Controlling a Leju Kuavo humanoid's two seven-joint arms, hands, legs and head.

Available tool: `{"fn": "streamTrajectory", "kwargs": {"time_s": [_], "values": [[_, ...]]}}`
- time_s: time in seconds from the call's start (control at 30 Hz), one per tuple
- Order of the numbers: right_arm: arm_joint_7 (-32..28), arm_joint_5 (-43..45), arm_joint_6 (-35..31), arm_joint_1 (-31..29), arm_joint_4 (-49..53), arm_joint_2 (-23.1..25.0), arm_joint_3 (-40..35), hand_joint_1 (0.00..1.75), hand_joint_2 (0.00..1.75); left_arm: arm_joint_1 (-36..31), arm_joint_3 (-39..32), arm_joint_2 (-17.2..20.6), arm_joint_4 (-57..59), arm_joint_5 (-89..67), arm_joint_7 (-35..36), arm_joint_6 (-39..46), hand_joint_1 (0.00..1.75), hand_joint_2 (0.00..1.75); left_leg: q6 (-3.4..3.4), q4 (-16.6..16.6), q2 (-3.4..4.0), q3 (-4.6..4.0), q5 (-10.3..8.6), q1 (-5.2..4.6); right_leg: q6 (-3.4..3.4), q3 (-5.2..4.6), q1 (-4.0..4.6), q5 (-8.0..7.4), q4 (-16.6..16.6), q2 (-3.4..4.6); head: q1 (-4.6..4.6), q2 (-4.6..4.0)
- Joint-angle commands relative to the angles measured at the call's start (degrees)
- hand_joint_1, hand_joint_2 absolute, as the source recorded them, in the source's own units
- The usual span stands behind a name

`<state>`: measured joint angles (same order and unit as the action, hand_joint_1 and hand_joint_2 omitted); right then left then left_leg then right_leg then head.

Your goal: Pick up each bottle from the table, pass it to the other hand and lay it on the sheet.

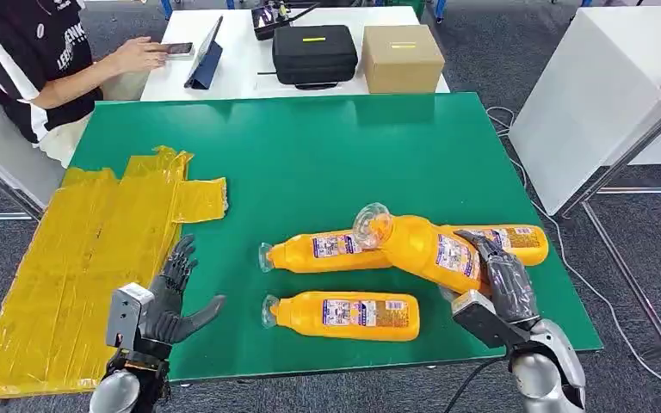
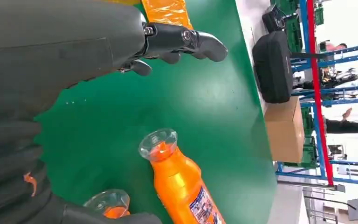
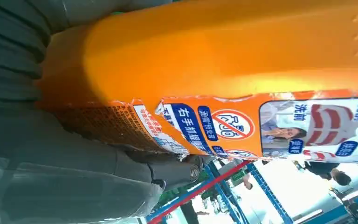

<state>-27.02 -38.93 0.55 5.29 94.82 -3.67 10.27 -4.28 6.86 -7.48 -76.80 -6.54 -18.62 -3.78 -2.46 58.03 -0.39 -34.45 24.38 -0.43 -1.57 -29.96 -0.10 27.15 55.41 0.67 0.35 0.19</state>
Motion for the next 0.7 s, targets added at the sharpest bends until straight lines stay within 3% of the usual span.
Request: {"fn": "streamTrajectory", "kwargs": {"time_s": [0.03, 0.2, 0.37, 0.43, 0.53, 0.7], "values": [[3.2, -3.6, -8.5, -3.1, -1.1, 3.0, -0.7, 1.75, 1.75, -1.5, 1.5, 0.5, 2.6, 0.5, 0.4, 0.4, 0.00, 1.75, 0.12, -0.1, 0.03, 0.10, 0.01, -0.01, 0.02, 0.09, -0.01, 0.01, -0.1, -0.03, 0.00, -0.02], [3.9, -0.6, -13.1, -4.8, -2.2, 5.8, -10.2, 1.75, 1.75, -3.3, 6.4, 0.5, 0.0, 0.0, 1.1, -0.3, 0.00, 1.75, 0.17, 0.0, 0.17, 0.11, 0.03, 0.02, 0.04, 0.08, 0.02, -0.01, 0.0, 0.10, 0.00, -0.02], [4.8, 4.7, -20.3, -13.8, -14.2, 6.7, -19.3, 1.75, 1.75, -10.9, 12.4, -0.4, -1.0, 4.1, 4.9, -1.9, 0.00, 1.75, 0.17, 0.0, 0.26, -0.02, -0.02, 0.09, 0.05, -0.05, 0.08, -0.09, 0.0, 0.17, -0.02, -0.02], [3.0, 9.4, -20.2, -18.4, -19.8, 9.8, -22.1, 1.75, 1.75, -15.3, 16.2, -0.7, -0.1, 4.5, 5.6, -2.3, 0.00, 1.75, 0.14, 0.0, 0.13, -0.01, -0.06, 0.08, 0.02, -0.02, 0.08, -0.08, 0.0, 0.05, 0.00, 0.00], [2.3, 12.6, -21.4, -23.4, -25.4, 12.7, -25.0, 1.75, 1.75, -18.5, 19.4, -2.1, 0.0, 6.5, 8.3, -0.7, 0.00, 1.75, 0.14, 0.1, 0.20, -0.05, -0.14, 0.09, 0.02, -0.08, 0.07, -0.10, 0.1, 0.14, 0.00, -0.02], [2.7, 13.2, -21.7, -23.5, -24.8, 12.0, -25.7, 1.75, 1.75, -18.6, 20.6, -1.4, -0.2, 7.5, 8.7, 0.2, 0.00, 1.75, 0.21, -0.1, 0.08, 0.14, -0.16, 0.05, 0.01, 0.15, 0.03, -0.05, 0.0, -0.02, 0.02, -0.02]]}}
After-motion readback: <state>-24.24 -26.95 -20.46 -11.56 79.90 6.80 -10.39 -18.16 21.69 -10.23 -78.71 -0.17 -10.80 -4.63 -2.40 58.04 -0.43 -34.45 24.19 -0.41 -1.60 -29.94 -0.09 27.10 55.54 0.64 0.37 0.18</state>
